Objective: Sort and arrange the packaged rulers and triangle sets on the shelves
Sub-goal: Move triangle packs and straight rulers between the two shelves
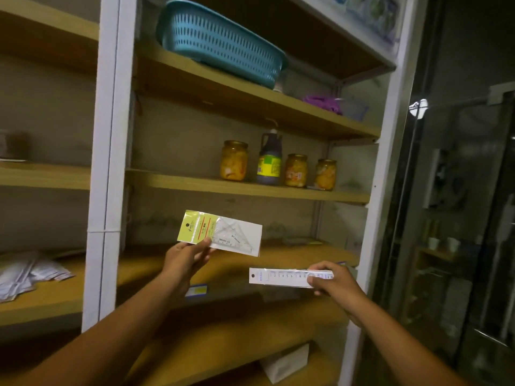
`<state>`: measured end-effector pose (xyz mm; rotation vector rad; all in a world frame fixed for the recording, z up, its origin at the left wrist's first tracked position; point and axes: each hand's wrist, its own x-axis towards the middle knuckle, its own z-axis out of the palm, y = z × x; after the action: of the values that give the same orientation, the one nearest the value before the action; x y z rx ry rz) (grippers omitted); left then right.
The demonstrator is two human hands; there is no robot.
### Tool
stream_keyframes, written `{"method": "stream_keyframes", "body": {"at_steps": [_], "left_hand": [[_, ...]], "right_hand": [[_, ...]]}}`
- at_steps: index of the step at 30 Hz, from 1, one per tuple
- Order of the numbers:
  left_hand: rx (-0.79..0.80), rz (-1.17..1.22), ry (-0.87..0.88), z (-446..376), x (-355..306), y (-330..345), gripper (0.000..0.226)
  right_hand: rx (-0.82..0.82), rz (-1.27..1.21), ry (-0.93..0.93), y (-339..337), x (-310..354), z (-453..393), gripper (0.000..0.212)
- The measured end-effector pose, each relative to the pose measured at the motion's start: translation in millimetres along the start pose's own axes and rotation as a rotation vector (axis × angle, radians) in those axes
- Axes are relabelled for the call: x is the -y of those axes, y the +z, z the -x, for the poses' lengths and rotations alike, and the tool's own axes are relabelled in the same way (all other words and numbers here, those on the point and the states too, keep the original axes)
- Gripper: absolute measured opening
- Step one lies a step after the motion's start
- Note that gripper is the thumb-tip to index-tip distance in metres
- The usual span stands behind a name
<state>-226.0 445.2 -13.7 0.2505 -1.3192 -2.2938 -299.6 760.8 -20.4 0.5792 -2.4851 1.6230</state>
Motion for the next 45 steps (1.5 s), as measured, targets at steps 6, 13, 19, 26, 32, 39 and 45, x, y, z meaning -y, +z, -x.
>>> {"method": "stream_keyframes", "body": {"at_steps": [6, 13, 19, 26, 32, 39, 45], "left_hand": [[-0.017, -0.034, 0.027, -57, 10, 19, 0.034], [-0.083, -0.048, 0.047, -106, 29, 36, 0.035], [-0.168, -0.091, 0.118, -142, 52, 60, 0.033], [-0.315, -0.083, 0.172, -170, 79, 89, 0.037], [-0.434, -0.083, 0.195, -174, 81, 77, 0.038], [-0.502, -0.096, 0.24, -203, 72, 55, 0.043], [-0.454, -0.135, 0.283, -234, 78, 48, 0.041]], "right_hand": [[-0.023, 0.023, -0.042, 4, -13, -68, 0.011], [-0.031, -0.048, -0.044, 10, -46, -146, 0.011], [0.071, -0.058, -0.064, 15, -73, -213, 0.012], [0.263, -0.044, -0.068, 16, -98, -299, 0.017], [0.385, -0.027, -0.037, 68, -117, -349, 0.02], [0.364, 0.13, -0.122, 127, -134, -399, 0.021], [0.418, 0.34, -0.225, 145, -146, -423, 0.034]]}}
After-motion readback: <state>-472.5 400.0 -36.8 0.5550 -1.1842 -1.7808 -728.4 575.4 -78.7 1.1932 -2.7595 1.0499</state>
